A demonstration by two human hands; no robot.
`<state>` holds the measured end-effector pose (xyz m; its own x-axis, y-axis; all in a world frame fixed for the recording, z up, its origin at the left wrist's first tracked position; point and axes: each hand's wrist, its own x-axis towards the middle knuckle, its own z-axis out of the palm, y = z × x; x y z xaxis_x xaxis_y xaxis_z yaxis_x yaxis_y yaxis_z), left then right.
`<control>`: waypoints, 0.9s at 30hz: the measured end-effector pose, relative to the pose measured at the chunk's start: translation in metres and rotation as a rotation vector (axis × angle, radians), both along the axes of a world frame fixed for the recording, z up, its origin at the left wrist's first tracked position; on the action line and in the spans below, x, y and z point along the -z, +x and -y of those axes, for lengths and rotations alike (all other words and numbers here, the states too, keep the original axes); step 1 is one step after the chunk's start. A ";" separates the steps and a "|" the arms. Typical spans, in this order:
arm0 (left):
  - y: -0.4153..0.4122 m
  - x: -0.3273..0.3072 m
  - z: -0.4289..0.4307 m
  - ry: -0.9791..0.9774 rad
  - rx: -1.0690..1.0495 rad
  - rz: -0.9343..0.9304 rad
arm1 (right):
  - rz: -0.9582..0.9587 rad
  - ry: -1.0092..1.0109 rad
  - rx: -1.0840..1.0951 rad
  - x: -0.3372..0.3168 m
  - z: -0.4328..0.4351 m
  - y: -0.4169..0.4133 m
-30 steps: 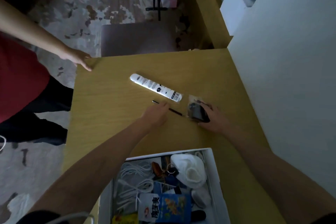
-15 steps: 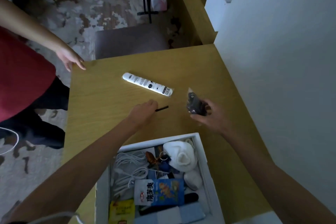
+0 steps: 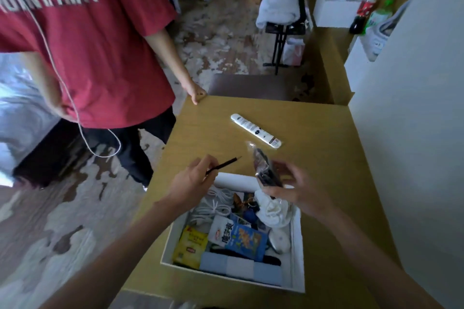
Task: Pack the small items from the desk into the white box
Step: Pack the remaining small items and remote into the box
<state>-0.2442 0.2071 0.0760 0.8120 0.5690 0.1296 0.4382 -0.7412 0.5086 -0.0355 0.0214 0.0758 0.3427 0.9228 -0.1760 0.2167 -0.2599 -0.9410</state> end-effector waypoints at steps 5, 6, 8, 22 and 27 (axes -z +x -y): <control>-0.040 0.004 -0.009 -0.040 -0.053 0.038 | 0.119 -0.088 -0.158 0.009 -0.006 -0.036; -0.045 0.005 -0.011 -0.054 -0.049 0.041 | 0.154 -0.106 -0.172 0.012 -0.009 -0.040; -0.053 0.008 -0.013 -0.051 -0.035 0.053 | 0.232 -0.145 -0.181 0.019 -0.014 -0.045; -0.075 0.017 -0.035 -0.165 0.117 0.096 | 0.299 -0.326 -0.063 0.032 -0.059 -0.084; -0.078 0.016 -0.040 -0.187 0.104 0.170 | 0.380 -0.254 -0.197 0.029 -0.088 -0.099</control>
